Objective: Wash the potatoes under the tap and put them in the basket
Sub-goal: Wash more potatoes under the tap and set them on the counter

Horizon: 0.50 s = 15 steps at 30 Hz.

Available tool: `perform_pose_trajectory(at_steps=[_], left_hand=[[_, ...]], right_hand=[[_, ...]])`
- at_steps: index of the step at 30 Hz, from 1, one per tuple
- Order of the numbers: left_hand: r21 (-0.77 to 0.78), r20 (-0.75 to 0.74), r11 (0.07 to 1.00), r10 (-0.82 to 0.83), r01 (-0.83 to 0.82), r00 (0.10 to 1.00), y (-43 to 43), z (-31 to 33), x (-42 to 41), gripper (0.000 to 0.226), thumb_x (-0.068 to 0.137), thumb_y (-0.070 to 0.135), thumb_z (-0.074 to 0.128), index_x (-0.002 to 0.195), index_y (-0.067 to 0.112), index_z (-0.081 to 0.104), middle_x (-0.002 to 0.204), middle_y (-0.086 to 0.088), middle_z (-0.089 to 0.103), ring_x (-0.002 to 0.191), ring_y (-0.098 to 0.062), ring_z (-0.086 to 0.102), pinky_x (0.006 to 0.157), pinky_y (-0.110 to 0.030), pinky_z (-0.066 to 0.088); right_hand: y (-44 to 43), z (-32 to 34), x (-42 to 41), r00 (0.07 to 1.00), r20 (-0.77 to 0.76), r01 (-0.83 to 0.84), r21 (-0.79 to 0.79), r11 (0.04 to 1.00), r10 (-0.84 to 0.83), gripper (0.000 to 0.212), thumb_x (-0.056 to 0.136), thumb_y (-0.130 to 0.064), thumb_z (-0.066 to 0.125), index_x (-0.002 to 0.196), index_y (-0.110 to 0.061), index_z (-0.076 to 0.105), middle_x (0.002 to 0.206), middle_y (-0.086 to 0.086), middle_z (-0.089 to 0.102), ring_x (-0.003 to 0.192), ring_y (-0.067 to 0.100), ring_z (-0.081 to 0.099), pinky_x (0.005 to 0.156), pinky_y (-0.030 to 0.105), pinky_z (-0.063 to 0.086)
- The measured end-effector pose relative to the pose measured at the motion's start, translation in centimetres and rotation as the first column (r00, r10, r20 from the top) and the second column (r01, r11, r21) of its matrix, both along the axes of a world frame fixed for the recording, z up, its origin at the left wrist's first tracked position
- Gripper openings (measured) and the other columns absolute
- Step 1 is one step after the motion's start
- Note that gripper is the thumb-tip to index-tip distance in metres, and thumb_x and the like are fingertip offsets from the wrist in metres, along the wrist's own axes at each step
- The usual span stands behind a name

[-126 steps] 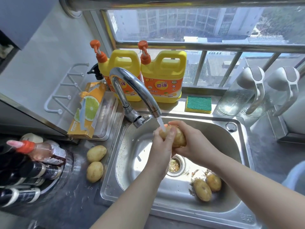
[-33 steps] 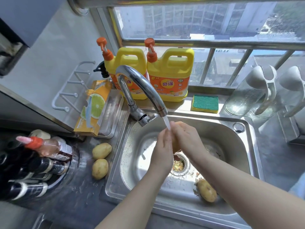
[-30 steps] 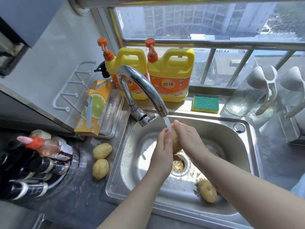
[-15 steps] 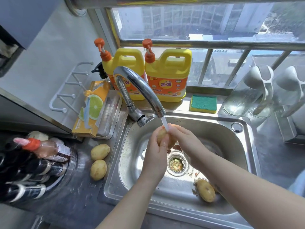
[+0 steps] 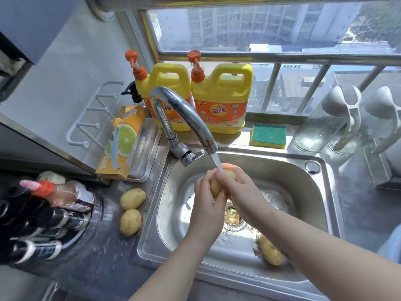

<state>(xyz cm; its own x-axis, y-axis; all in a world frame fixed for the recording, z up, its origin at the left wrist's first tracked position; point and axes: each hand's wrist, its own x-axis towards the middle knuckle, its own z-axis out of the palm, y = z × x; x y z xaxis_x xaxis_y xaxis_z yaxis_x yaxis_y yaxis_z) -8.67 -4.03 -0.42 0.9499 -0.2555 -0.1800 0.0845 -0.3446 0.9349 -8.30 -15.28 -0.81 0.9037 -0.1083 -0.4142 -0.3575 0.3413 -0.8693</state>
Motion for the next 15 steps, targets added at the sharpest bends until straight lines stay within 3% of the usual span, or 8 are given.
perform_pose_trajectory(at_steps=[3, 5, 8, 11, 15], left_hand=[[0.035, 0.057, 0.999, -0.004, 0.002, 0.998, 0.1, 0.0, -0.2, 0.040, 0.102, 0.024, 0.055, 0.141, 0.025, 0.047, 0.134, 0.007, 0.047, 0.128, -0.001, 0.046, 0.108, -0.024, 0.040], [0.039, 0.092, 0.999, 0.012, -0.016, 0.996, 0.0, -0.1, -0.4, 0.040, 0.100, 0.020, 0.057, 0.138, 0.028, 0.046, 0.133, 0.008, 0.046, 0.126, 0.000, 0.046, 0.104, -0.016, 0.040], [0.059, 0.160, 0.998, 0.014, -0.024, 0.987, -0.2, -0.1, -0.7, 0.045, 0.097, 0.015, 0.061, 0.137, 0.026, 0.044, 0.133, 0.009, 0.043, 0.124, 0.003, 0.044, 0.098, -0.006, 0.036], [0.052, 0.210, 0.998, 0.009, -0.020, 0.978, -0.3, -0.2, -0.9, 0.046, 0.091, 0.025, 0.063, 0.130, 0.034, 0.041, 0.131, 0.009, 0.040, 0.124, 0.006, 0.041, 0.098, -0.003, 0.033], [-0.004, 0.177, 1.000, 0.029, -0.029, 0.984, 0.0, 0.0, -0.8, 0.042, 0.087, 0.035, 0.060, 0.123, 0.044, 0.039, 0.134, 0.012, 0.040, 0.128, 0.004, 0.041, 0.102, -0.007, 0.034]], right_hand=[[0.6, 0.4, 0.1, 0.995, 0.028, 0.095, -0.020, 0.995, -0.095, 0.021, 0.089, -0.029, 0.068, 0.104, -0.016, 0.060, 0.083, 0.004, 0.066, 0.087, 0.016, 0.062, 0.086, 0.036, 0.050], [0.8, 0.6, 0.3, 0.992, 0.046, 0.118, -0.042, 0.992, -0.116, 0.018, 0.083, -0.032, 0.064, 0.088, -0.015, 0.059, 0.075, 0.004, 0.059, 0.076, 0.016, 0.057, 0.076, 0.037, 0.047], [0.9, 0.5, 0.6, 0.982, 0.014, 0.187, -0.047, 0.981, -0.187, 0.026, 0.098, -0.022, 0.050, 0.076, -0.017, 0.062, 0.074, 0.004, 0.058, 0.073, 0.018, 0.055, 0.069, 0.038, 0.047], [0.3, 1.0, 0.9, 0.966, -0.069, 0.254, 0.066, 0.965, -0.250, 0.035, 0.106, -0.015, 0.042, 0.086, -0.010, 0.070, 0.083, 0.008, 0.066, 0.076, 0.019, 0.062, 0.066, 0.034, 0.052], [0.0, 1.7, 0.9, 0.984, -0.100, 0.170, 0.264, 0.949, -0.149, 0.040, 0.110, -0.022, 0.036, 0.114, 0.004, 0.065, 0.102, 0.016, 0.071, 0.093, 0.024, 0.067, 0.081, 0.037, 0.057]])
